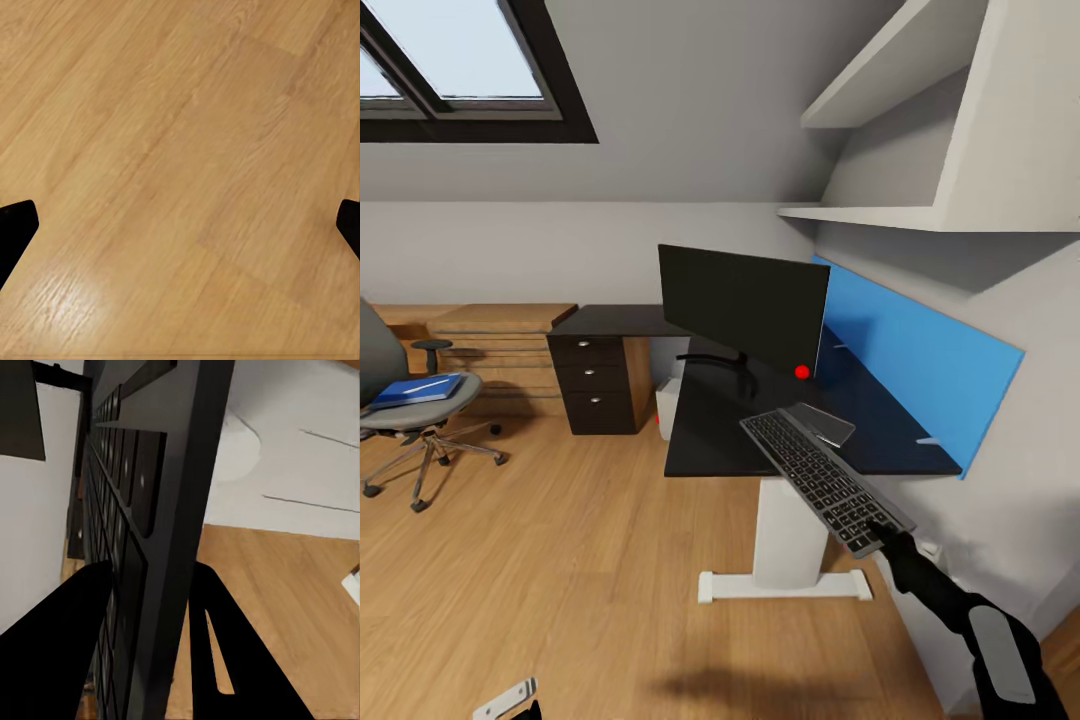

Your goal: In the bedroom, organize the workspace by keeping the computer under the desk, ensuring the monitor is on the desk, placing the keyboard on the desk next to the monitor, placing the mouse on the desk next to the keyboard, moving the folder from the swivel chair onto the desk next to the mouse, stacking the notebook on top of the folder with the pen on top of the notebook, and positioning the swivel chair next to the desk.

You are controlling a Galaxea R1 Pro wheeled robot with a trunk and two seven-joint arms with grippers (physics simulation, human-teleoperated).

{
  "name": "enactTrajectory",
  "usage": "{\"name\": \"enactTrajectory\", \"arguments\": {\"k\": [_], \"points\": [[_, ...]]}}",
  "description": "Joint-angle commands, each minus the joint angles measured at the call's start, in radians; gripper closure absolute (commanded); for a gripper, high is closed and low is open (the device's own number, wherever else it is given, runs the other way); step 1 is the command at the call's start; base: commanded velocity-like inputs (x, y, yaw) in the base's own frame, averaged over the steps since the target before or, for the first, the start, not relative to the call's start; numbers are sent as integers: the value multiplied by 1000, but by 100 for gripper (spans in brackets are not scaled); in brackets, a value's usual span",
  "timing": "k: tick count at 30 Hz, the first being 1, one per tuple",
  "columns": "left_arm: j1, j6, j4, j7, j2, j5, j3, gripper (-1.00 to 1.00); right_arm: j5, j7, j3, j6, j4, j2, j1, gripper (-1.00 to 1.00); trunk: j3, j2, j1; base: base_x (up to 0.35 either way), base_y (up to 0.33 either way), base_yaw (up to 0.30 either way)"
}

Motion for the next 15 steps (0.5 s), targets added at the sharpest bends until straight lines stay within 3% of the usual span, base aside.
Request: {"name": "enactTrajectory", "arguments": {"k": [1,4,10,12,14,15], "points": [[-1,-4,0,1,0,11,-2,-100,1,3,8,6,0,6,-1,100,-1,0,0,-16,0,0],[-1,-5,1,1,0,10,-2,-100,3,0,99,3,-25,71,-1,100,-1,0,0,-5,0,0],[-1,-5,2,1,0,9,-3,-100,1,-37,269,-64,-62,164,-1,100,-1,0,0,-1,1,0],[-1,-5,2,1,0,9,-3,-100,-4,-93,350,-152,-66,203,-1,100,-1,0,0,-2,90,0],[-1,-5,2,1,1,9,-3,-100,-8,-120,433,-243,-67,203,-2,100,-1,0,0,-34,187,0],[-1,-5,2,0,1,9,-3,-100,-20,-132,522,-308,-68,203,-2,100,-1,0,0,-76,271,0]]}}
